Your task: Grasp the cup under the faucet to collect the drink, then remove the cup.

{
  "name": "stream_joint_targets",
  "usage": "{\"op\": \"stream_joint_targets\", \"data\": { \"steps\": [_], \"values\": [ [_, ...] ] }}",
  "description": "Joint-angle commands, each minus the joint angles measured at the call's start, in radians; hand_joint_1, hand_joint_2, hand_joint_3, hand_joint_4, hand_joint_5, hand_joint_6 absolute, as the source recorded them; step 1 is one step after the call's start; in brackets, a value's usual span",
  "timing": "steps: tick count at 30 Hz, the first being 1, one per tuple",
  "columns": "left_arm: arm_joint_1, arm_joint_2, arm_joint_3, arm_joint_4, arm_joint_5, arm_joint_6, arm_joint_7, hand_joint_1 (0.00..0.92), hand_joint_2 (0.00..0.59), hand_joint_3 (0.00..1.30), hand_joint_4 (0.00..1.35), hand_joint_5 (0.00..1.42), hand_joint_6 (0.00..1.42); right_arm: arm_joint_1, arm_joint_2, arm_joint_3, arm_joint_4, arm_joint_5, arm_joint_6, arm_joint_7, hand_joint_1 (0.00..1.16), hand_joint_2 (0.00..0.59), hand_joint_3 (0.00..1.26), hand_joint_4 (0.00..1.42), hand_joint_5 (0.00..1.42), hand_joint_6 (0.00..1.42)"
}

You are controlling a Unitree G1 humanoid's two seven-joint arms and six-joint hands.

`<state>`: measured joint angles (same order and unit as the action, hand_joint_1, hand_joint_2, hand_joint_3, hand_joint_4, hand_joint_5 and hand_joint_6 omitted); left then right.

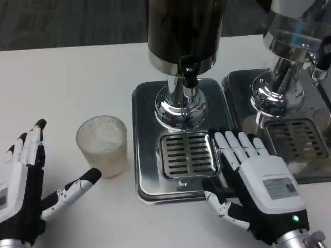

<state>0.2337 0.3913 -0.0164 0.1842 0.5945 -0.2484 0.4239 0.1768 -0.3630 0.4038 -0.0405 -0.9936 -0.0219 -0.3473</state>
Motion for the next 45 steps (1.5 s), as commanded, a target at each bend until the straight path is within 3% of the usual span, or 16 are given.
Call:
{"op": "stream_joint_targets", "data": {
  "steps": [1,6,15,22,28,40,45],
  "values": [
    [-0.069,0.001,-0.020,0.147,-0.028,-0.070,0.008,0.000,0.000,0.00,0.00,0.00,0.00,0.004,0.001,-0.003,-0.010,-0.006,0.012,0.002,0.30,0.475,0.00,0.00,0.00,0.00],
    [-0.167,0.005,-0.045,0.365,-0.080,-0.204,-0.001,0.000,0.000,0.00,0.00,0.00,0.00,0.007,0.010,0.005,-0.013,-0.008,0.023,0.006,0.30,0.475,0.00,0.00,0.00,0.00],
    [-0.318,0.006,-0.113,0.593,-0.067,-0.304,0.023,0.000,0.000,0.00,0.00,0.00,0.00,0.005,0.018,0.008,-0.011,0.000,0.024,0.010,0.29,0.456,0.00,0.00,0.00,0.01],
    [-0.403,-0.026,-0.139,0.709,-0.074,-0.366,0.067,0.000,0.000,0.00,0.00,0.00,0.00,0.007,0.021,0.011,-0.015,0.000,0.025,0.016,0.26,0.457,0.01,0.00,0.00,0.03],
    [-0.457,-0.052,-0.153,0.780,-0.075,-0.388,0.090,0.002,0.000,0.00,0.00,0.00,0.00,0.007,0.021,0.013,-0.021,0.000,0.023,0.026,0.26,0.457,0.02,0.00,0.00,0.04],
    [-0.527,-0.058,-0.212,0.844,-0.036,-0.367,0.166,0.185,0.024,0.00,0.00,0.00,0.00,0.006,0.009,0.007,-0.032,0.009,0.016,0.048,0.26,0.450,0.03,0.00,0.00,0.06],
    [-0.545,-0.066,-0.230,0.852,-0.028,-0.365,0.185,0.221,0.035,0.00,0.00,0.00,0.02,0.007,0.009,0.009,-0.034,0.009,0.016,0.054,0.27,0.449,0.04,0.00,0.00,0.06]
  ]
}}
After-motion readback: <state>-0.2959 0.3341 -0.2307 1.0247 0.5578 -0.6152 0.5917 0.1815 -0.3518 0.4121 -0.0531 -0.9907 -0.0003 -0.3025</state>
